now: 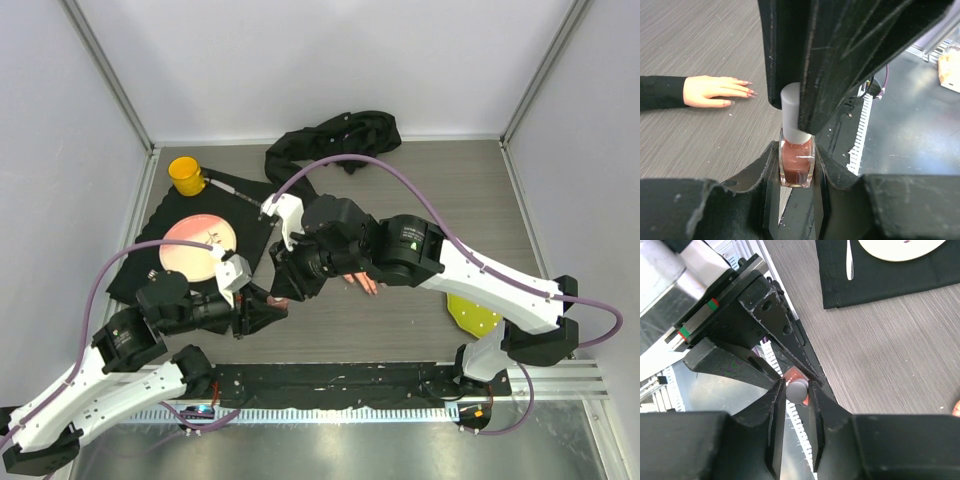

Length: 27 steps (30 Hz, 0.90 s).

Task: Paint the nails

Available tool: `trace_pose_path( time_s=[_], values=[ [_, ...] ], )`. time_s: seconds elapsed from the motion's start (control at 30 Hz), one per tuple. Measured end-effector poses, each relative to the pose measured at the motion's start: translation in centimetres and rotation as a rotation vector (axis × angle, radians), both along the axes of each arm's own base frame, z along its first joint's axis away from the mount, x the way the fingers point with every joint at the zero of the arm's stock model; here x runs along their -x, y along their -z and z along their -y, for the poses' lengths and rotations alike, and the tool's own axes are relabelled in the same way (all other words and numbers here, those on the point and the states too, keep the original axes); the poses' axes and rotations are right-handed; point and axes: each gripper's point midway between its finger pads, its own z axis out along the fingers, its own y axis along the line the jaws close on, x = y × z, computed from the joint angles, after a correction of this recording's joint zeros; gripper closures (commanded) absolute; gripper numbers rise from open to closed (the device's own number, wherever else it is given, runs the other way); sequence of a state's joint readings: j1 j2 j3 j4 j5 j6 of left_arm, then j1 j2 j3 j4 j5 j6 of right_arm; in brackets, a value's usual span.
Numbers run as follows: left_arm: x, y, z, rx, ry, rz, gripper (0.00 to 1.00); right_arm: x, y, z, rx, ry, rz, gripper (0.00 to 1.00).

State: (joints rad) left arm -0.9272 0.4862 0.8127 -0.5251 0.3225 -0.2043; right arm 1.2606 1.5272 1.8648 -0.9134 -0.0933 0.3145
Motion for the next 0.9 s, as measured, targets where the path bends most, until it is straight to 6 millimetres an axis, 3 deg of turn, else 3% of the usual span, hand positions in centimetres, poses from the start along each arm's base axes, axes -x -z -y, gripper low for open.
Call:
trace_pose_path(
  time_s=[0.23, 0.57, 0.9],
  values=[
    [0.1, 0.0, -0.1, 0.002, 0.002, 0.001, 1.0, 0.0, 0.0, 0.0, 0.0, -0.007, 0.001, 0.99],
    [0.0, 0.2, -0.2, 0.0, -0.006, 0.001, 1.0, -0.2, 0.3, 0.2, -0.039, -0.012, 0.045, 0.99],
    [-0.3, -0.8, -0.2, 0.035, -0.02, 0.032, 1.0, -0.5, -0.9, 0.3, -0.142, -0.012, 0.114, 0.99]
  ],
)
